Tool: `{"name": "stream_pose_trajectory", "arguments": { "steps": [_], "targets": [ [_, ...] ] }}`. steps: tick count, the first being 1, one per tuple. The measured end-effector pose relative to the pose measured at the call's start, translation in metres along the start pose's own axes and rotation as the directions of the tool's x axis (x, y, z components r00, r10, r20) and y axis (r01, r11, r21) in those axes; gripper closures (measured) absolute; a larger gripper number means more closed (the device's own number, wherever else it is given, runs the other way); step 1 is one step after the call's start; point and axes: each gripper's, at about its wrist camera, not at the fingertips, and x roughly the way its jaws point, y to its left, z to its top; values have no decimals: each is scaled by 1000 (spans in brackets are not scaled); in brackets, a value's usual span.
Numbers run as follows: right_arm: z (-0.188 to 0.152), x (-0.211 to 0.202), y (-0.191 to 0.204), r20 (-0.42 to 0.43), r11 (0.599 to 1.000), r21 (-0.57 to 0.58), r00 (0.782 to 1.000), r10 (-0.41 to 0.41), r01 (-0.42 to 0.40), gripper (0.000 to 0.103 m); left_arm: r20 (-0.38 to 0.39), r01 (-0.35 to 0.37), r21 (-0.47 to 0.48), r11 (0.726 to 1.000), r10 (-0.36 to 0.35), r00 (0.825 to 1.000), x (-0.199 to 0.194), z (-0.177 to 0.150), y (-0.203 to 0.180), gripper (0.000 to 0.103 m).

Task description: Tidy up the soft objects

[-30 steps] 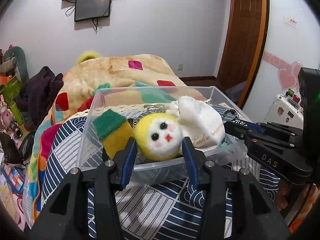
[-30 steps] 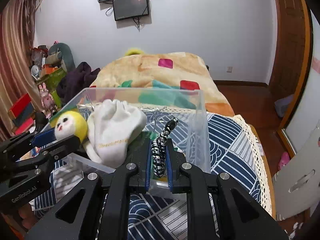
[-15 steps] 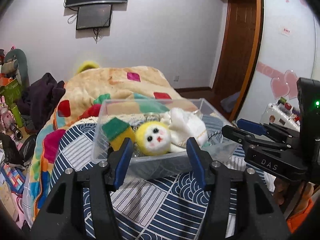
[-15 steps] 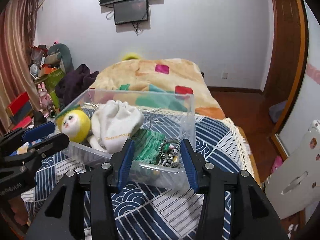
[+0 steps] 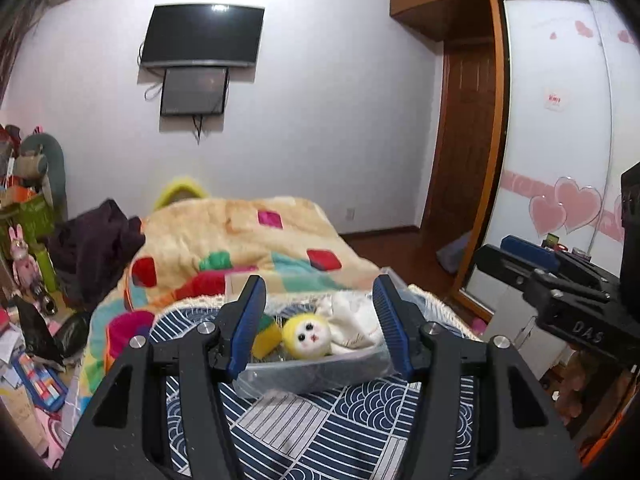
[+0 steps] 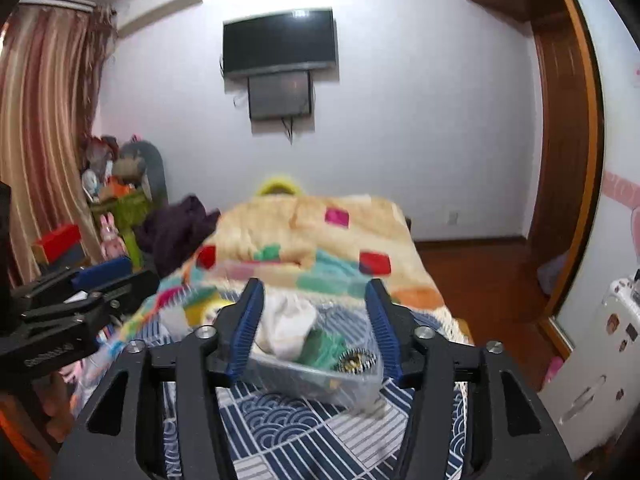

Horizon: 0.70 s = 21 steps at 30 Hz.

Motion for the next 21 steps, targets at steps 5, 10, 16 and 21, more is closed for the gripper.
{"name": "stream_pose_trajectory", "arguments": {
  "steps": [5,10,16,21],
  "targets": [
    [10,-18,4,75,1000,8,997,13,-13,34,66,-8,8,1000,8,998,-23,10,-3,32],
    [13,-25,10,120,1000,5,993,8,-9,23,113,-31,22,999,28,993,-37,15,-4,15],
    [13,-28,20,147,1000,-4,989,-3,4,8,129,-45,16,999,42,991,-43,15,-3,3],
    [10,-32,22,159,1000,-1,987,-4,5,0,127,-50,21,999,47,991,-45,12,-4,1]
  ]
}}
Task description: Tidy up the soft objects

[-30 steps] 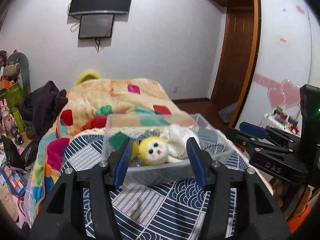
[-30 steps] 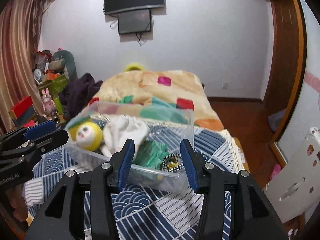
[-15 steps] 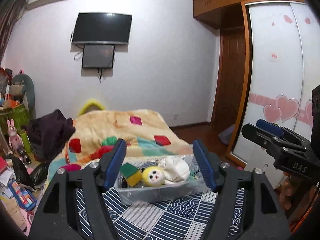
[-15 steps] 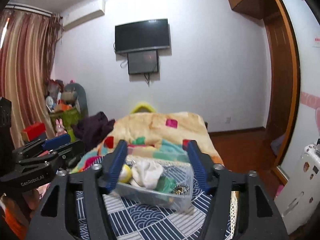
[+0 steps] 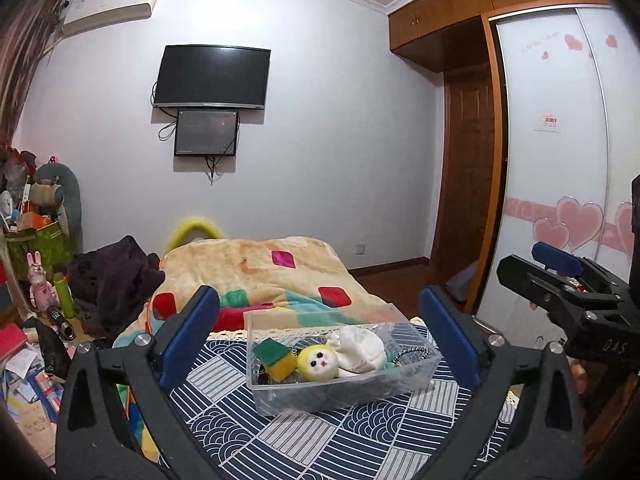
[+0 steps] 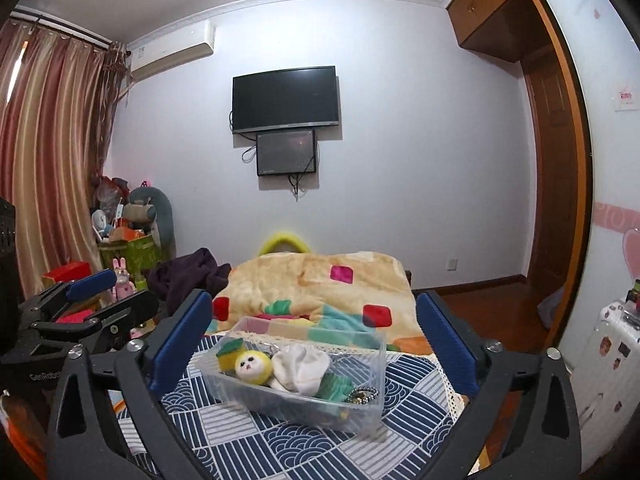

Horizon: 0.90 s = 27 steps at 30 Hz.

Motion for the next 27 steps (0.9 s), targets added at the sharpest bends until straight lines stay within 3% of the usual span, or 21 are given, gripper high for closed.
{"name": "stream_pose_trajectory", "arguments": {
  "steps": [27],
  "targets": [
    [-5,-7,-2,-21,1000,8,1000,3,-3,0,-16,1,10,1000,-1,1000,-1,-9,-2,1]
  ]
}}
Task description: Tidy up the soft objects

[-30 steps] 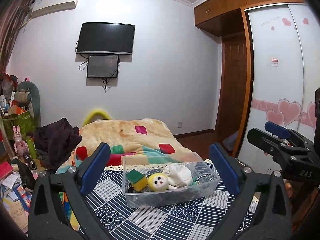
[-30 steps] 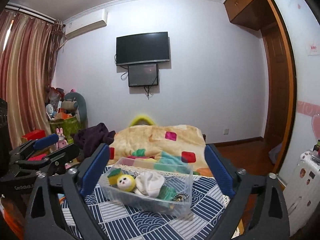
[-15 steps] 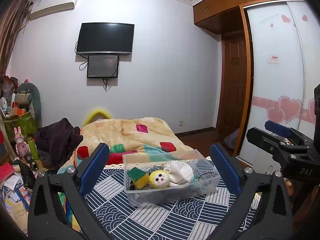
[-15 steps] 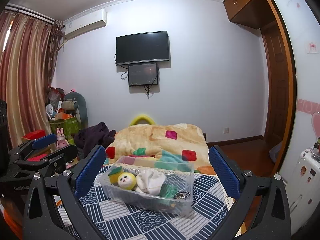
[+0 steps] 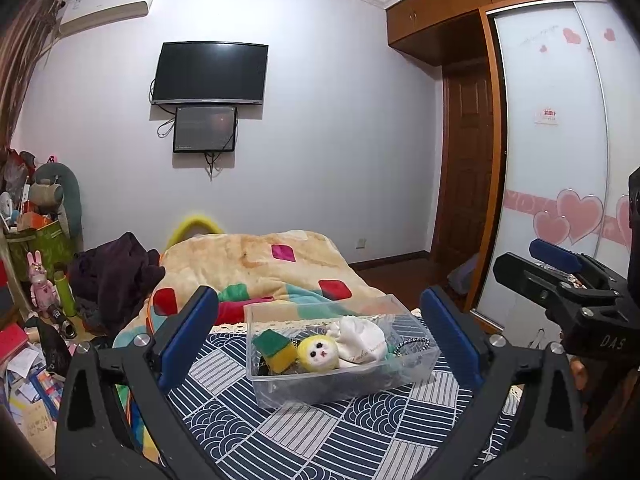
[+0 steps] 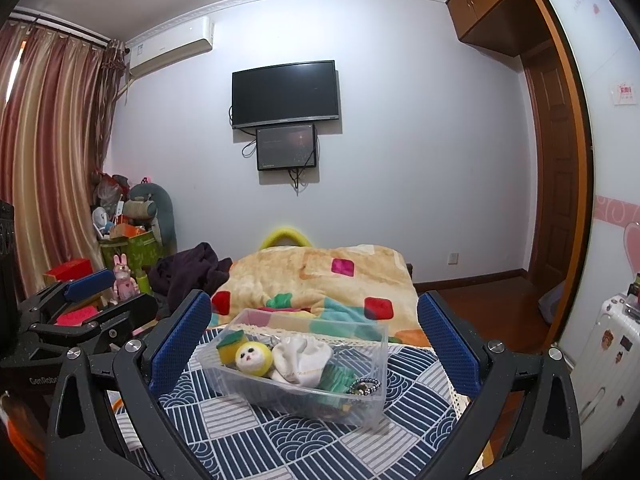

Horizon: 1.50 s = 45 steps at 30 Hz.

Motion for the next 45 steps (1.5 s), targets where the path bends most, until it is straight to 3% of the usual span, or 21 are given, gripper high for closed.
{"name": "stream_pose_trajectory", "arguments": {
  "steps": [45],
  "targets": [
    [-3,-1,5,-9,1000,-14,1000,2,-2,0,-12,46,-7,999,-46,999,-4,2,-2,0]
  ]
}}
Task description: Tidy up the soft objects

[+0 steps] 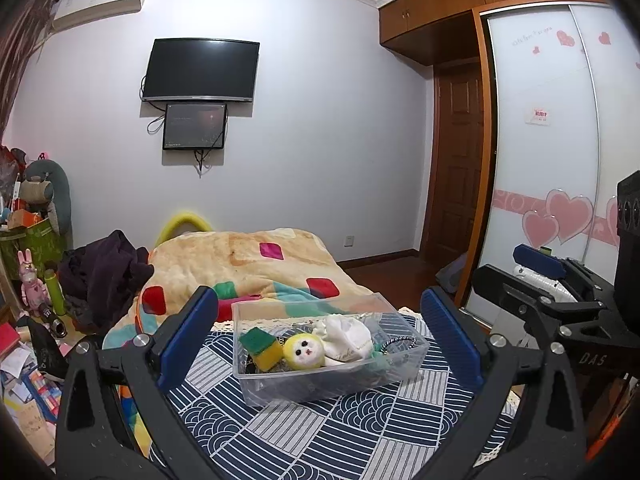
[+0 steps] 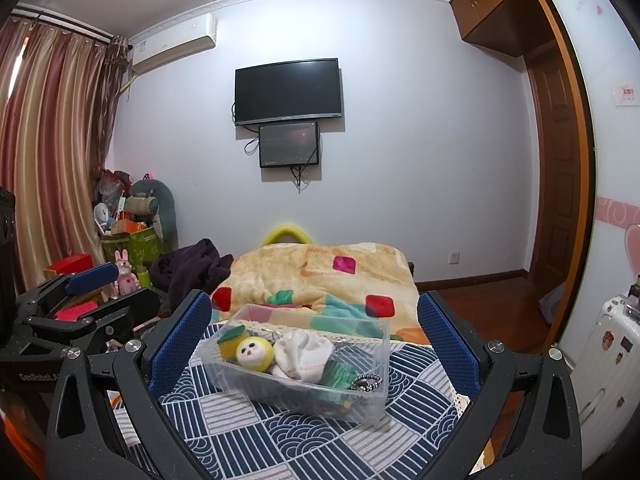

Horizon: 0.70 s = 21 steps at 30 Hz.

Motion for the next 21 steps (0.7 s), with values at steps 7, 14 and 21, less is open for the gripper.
{"name": "stream_pose_trajectory", "arguments": {
  "steps": [7,14,21],
  "targets": [
    [-1,1,1,-3,1000,3,1000,1,-1,0,-15,1,-7,1000,-1,1000,2,0,2,0],
    [-8,7,0,-36,1000,7,999,-7,7,0,-73,2,-30,1000,-4,997,14,-10,7,0],
    [-12,8,-2,-59,1000,7,998,-10,10,0,-104,-9,-55,998,3,995,21,-18,12,0]
  ]
}}
